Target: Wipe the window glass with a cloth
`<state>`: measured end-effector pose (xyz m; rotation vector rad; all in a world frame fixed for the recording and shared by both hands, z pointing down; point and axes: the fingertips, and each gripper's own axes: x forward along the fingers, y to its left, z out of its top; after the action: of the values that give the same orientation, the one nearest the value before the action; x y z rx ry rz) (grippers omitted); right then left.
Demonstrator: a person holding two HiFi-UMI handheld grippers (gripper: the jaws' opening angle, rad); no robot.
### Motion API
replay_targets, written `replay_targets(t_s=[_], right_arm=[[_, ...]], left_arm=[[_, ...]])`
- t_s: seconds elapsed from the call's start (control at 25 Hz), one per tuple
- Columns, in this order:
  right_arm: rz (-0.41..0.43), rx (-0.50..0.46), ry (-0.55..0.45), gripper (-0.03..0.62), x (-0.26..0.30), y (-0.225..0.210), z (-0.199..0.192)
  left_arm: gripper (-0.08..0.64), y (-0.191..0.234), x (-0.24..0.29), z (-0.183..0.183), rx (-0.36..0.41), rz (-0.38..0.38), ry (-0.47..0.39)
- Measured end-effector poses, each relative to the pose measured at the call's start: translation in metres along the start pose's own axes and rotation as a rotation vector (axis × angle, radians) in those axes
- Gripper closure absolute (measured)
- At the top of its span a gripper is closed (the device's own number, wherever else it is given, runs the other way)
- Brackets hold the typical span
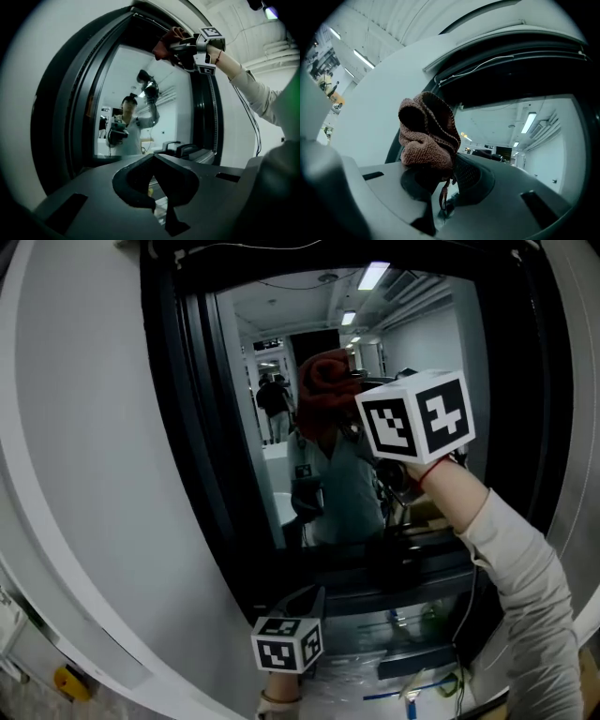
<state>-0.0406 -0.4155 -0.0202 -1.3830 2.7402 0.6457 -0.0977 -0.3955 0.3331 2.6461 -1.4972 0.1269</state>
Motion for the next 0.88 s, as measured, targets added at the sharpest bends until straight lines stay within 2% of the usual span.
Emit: replay_targets(t_s=[0.4,0.68,0.88], right_arm=[[0.101,0.048,0.062,0.548,0.064,0.054,-0.04],[0.111,0.092,0.121,0.548,0.09,0.057,-0.07],[0.102,0.115,0.125,0.548,0.098,0.056,-0.076]], left_arm=[[0.556,0.024,-0.029,-0.016,-0.026,0.082,-0.001],[0.556,0.033,-0.034,-0.02,-0.033,0.114,-0.005],[0.556,0.04,-0.039,-0.023,-0.035,0.128,-0.006]])
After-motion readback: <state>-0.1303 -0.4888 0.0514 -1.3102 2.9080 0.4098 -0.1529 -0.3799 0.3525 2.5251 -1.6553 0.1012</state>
